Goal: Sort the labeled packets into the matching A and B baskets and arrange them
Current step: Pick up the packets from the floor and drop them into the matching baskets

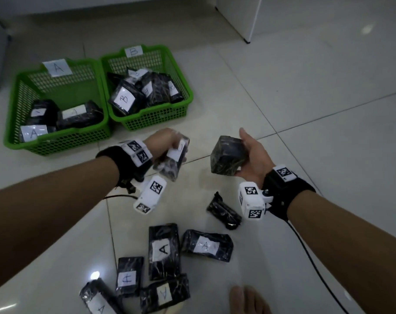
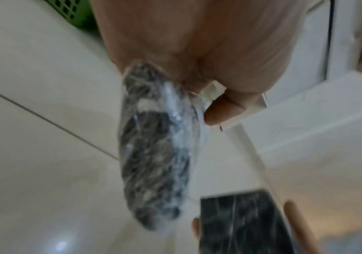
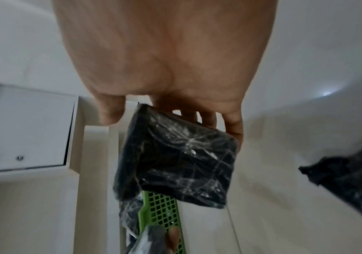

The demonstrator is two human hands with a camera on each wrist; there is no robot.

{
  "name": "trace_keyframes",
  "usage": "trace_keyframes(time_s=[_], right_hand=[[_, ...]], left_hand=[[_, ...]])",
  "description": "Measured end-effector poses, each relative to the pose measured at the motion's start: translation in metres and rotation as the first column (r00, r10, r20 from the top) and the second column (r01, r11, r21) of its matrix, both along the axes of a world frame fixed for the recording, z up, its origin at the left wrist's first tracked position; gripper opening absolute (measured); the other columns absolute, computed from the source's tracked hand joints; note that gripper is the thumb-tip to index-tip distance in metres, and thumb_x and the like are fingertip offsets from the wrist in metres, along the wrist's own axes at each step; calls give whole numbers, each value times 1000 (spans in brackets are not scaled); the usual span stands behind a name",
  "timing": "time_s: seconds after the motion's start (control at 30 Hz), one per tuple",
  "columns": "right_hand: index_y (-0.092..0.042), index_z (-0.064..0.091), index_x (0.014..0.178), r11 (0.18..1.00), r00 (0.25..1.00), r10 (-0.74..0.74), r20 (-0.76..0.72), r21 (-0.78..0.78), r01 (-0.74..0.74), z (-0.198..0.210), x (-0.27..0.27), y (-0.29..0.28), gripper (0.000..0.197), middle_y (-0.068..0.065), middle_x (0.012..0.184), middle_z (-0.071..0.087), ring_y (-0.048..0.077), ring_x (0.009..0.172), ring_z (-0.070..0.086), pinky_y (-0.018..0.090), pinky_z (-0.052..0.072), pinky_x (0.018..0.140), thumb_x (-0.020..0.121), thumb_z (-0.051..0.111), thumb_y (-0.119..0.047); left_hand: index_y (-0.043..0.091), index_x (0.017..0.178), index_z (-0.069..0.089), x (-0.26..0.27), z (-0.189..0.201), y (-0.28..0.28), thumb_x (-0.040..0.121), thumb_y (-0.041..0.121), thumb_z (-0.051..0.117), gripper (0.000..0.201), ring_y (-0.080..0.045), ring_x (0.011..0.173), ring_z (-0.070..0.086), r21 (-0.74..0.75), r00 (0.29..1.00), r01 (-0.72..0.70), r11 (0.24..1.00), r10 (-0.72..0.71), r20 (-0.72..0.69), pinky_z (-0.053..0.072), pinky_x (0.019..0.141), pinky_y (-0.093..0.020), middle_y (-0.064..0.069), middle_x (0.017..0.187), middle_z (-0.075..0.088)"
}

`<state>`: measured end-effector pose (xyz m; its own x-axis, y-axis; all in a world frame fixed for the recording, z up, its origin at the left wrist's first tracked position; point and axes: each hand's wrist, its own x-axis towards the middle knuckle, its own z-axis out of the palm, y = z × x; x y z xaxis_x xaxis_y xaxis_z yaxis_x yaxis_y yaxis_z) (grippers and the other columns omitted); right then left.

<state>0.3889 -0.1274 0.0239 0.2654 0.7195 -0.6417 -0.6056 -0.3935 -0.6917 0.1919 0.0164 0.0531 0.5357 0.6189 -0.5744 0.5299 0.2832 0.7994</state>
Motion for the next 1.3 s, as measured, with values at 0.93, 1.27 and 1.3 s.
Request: trace_keyframes(time_s=[0.93,1.27,1.3], right_hand=[[-28,51,116,922,235,-9,972,99,-374,28,-111,74,66,-4,106,53,10,91,53,8,38,68,59,83,-21],[-20,54,117,891,186,-121,975,189,-413,20,-145,115,60,-4,111,51,14,94,55,31,50,76,63,81,-19],[-20,54,120,892,195,-125,973,196,-408,19,-147,120,61,-5,113,53,14,96,57,34,53,79,65,81,-22]], left_hand=[[1,123,61,-104,41,53,94,20,37,43,-28,74,61,-163,831,-415,895,446,332,50,73,-38,-15,97,65],[6,126,51,-162,49,92,97,2,35,34,-31,99,60,-108,732,-557,824,548,406,55,83,-53,-21,115,58],[7,129,50,-168,48,97,97,0,35,36,-32,100,60,-112,713,-574,811,562,419,56,84,-55,-21,114,58]])
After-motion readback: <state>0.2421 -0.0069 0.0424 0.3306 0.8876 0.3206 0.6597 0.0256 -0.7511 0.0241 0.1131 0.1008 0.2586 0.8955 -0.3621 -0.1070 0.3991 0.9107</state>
